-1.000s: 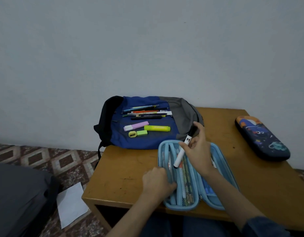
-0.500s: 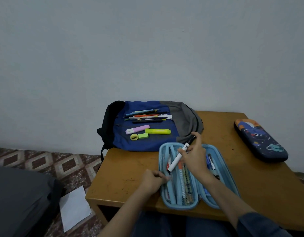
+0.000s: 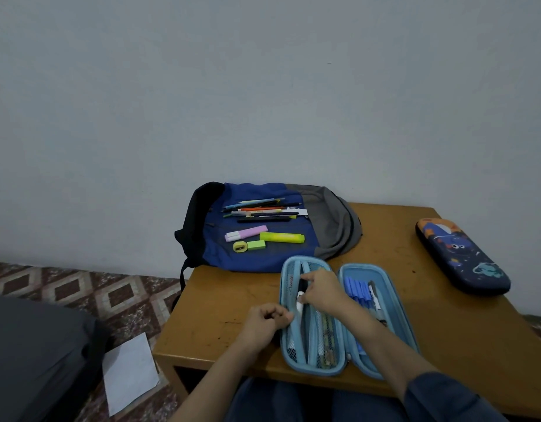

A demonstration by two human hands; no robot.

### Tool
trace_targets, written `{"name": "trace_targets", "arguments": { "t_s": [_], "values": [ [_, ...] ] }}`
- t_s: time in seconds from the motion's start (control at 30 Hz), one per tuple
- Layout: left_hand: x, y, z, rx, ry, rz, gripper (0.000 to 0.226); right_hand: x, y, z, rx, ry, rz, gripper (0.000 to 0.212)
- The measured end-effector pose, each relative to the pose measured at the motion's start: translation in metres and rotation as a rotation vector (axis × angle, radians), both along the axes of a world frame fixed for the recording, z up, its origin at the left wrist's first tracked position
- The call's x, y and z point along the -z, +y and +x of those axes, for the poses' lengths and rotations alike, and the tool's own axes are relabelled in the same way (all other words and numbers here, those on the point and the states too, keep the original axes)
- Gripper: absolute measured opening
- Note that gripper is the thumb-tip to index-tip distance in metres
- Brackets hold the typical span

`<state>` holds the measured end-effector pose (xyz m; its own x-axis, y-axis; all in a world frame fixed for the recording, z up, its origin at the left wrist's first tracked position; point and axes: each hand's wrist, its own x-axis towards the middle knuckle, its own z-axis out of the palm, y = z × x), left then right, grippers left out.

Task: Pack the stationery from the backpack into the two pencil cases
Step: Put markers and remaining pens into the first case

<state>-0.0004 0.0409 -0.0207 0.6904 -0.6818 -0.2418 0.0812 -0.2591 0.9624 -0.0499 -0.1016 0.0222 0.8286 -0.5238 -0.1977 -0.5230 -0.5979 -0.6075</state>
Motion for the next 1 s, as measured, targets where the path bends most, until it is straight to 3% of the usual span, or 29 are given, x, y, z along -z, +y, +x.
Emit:
{"name": "trace_targets", "arguments": {
  "t_s": [0.07,0.13,0.23,0.47,0.93,1.0],
  "values": [
    [0.000,0.001,0.000,0.015,0.011,-0.012,0.015,-0.003,0.004,0.001,0.011,0.039,-0.057,0.048],
    [0.001,0.002,0.000,0.029,0.011,-0.018,0.014,-0.004,0.008,0.003,0.049,0.060,-0.069,0.019],
    [0.001,0.002,-0.001,0.032,-0.015,-0.026,0.015,0.000,0.010,0.007,0.124,0.081,0.042,0.032],
    [0.005,0.000,-0.003,-0.015,-0.040,-0.013,0.012,0.007,0.016,0.009,0.201,0.097,0.319,0.035],
    [0.007,-0.001,0.004,-0.157,0.041,-0.013,0.015,0.005,0.027,0.007,0.251,0.061,0.236,0.010],
    [0.007,-0.001,0.004,-0.160,0.036,0.000,0.015,0.007,0.027,0.009,0.248,0.036,0.175,0.016]
  ]
}}
